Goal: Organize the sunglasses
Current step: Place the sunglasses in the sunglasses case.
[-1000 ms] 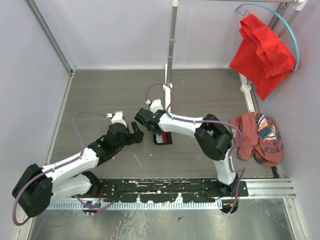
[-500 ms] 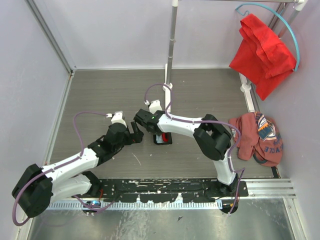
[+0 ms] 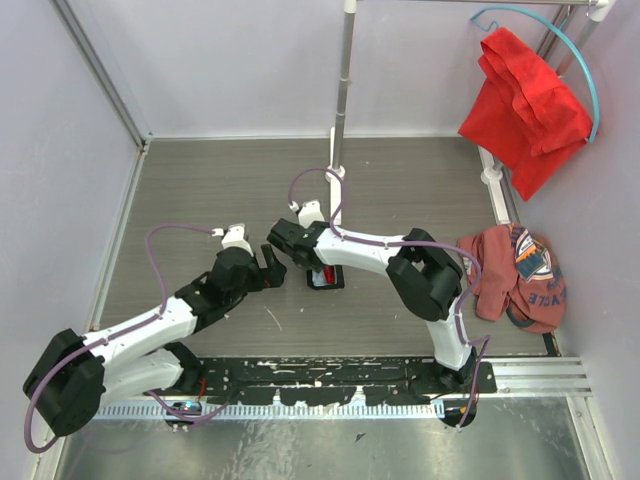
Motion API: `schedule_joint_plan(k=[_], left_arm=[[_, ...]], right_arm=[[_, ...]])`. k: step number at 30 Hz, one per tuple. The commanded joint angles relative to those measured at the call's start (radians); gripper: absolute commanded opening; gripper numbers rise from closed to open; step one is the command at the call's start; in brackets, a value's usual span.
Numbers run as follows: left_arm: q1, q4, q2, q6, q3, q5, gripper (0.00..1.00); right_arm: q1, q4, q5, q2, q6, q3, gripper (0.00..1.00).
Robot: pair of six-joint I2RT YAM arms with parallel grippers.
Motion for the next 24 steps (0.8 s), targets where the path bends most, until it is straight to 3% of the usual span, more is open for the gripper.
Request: schedule_joint_plan(k=[1,12,24], left_arm=[[0.006,0.03,-0.013,0.001,-0.01,0.0,0.98],[0.007,0.031,-0.015,0.001,-0.012,0.004,0.98],[0.01,0.01,-0.056,0.004,-0.019,-0.002,0.98]], right_arm=[[0.006,-0.011,0.042,0.005,0.023,0.043,0.12],[0.012,-0.088,0.1,0.041,0.05,0.091,0.03],[0.018,-0.164,0.151,0.09,0.076,0.138,0.02]])
